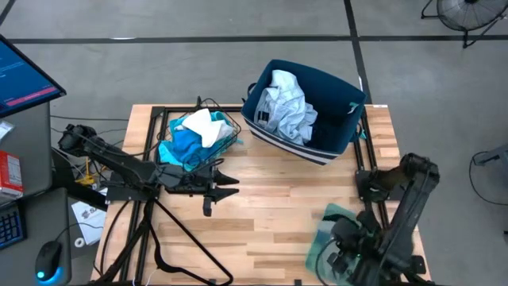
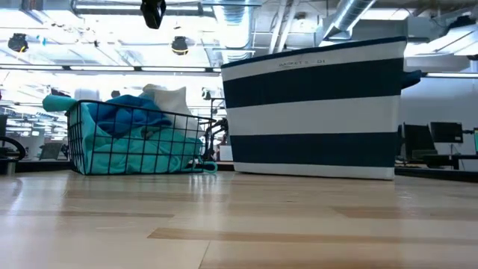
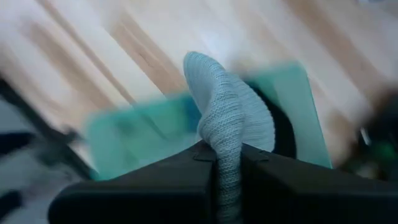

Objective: Pick & Place Cloths
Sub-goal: Put the gray sock into the green bin

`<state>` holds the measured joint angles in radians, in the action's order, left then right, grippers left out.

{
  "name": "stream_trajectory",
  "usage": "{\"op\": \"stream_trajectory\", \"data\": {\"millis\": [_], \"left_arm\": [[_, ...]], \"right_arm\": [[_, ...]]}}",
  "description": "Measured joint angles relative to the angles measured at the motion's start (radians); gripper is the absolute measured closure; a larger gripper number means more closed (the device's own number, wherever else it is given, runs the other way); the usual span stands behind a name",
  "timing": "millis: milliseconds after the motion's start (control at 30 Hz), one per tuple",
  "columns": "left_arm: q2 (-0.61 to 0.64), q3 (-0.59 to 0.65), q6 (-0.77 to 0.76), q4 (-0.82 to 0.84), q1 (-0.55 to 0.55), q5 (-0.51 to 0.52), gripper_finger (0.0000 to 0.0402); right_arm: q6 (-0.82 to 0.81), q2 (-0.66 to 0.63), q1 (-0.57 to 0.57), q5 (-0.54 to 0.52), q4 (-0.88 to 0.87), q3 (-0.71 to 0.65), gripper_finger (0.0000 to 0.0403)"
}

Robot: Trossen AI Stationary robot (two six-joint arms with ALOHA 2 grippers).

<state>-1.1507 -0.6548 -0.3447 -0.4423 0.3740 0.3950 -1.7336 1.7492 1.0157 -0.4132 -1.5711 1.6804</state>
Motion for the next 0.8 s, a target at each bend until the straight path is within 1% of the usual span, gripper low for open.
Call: {"op": "stream_trajectory", "data": {"millis": [67,200,267,400,467,533,667,800], "left_arm": [[0.000,0.000,0.000,0.000,0.000,0.000,0.0274],[0.000,0.000,0.000,0.000,0.000,0.000,0.0271],[0.000,0.000,-0.002,0.000,0.000,0.000,0.0270],[0.000,0.000,-0.003,-0.001,0.000,0.000,0.0270],[0.000,0.000,-0.003,-0.002,0.000,0.001,0.0270],[0.000,0.000,-0.010,-0.002,0.000,0.000,0.0270],[0.000,0.000,-0.046,-0.002,0.000,0.000,0.0270],[0.014,0.001,-0.056,0.001,0.000,0.000,0.0270]], "right_arm": [[-0.028,0.033,0.000,0.110,-0.002,-0.033,0.0393],[-0.016,0.082,0.000,0.356,0.004,-0.100,0.0385],[0.011,0.110,0.000,0.408,0.015,-0.113,0.0386],[0.072,0.137,-0.003,0.416,0.050,-0.113,0.0387],[0.093,0.137,-0.009,0.412,0.082,-0.113,0.0377],[0.108,0.132,-0.018,0.412,0.099,-0.113,0.0359],[0.111,0.093,-0.025,0.413,0.098,-0.113,0.0298],[0.111,0.046,-0.024,0.410,0.101,-0.113,0.0209]]}}
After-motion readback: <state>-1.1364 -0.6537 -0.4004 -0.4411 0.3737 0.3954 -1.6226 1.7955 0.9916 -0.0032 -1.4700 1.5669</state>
